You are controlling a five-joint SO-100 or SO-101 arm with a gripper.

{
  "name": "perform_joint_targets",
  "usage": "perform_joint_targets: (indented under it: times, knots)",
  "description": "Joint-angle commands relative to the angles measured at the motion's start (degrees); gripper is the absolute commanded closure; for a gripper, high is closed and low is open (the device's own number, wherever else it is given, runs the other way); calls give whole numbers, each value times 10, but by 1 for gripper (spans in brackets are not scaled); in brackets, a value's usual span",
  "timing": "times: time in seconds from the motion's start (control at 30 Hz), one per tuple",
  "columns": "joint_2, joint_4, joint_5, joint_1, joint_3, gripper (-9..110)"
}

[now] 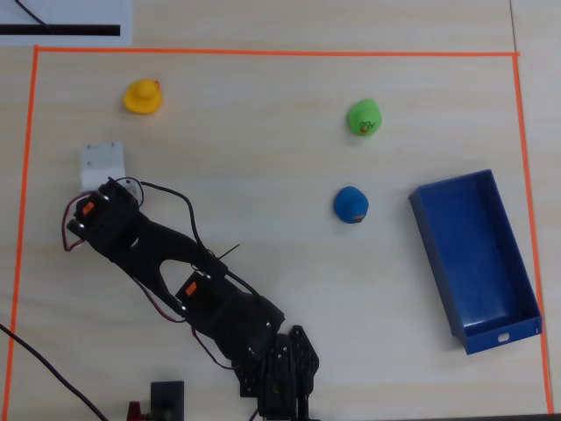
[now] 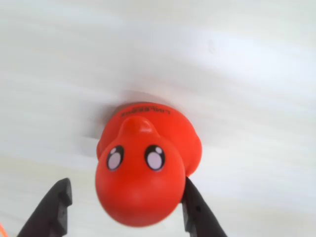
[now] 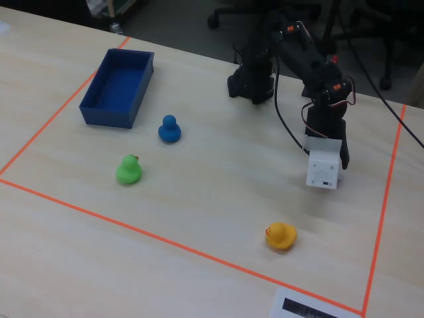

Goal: Grasp red duck and put it into box.

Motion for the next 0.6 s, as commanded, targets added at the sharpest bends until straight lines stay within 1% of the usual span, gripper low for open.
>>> perform_joint_targets:
  times: [0.0, 0.07, 0.13, 0.23, 0.43, 0.57]
  knots:
    - [-38, 3, 3, 11, -50, 72]
    - [-56, 4, -2, 18, -68, 74]
    - [-76, 7, -10, 25, -87, 82]
    - [-97, 13, -26, 36, -109, 101]
    - [-112, 82, -18, 54, -157, 101]
    - [-68, 98, -24, 64, -142, 101]
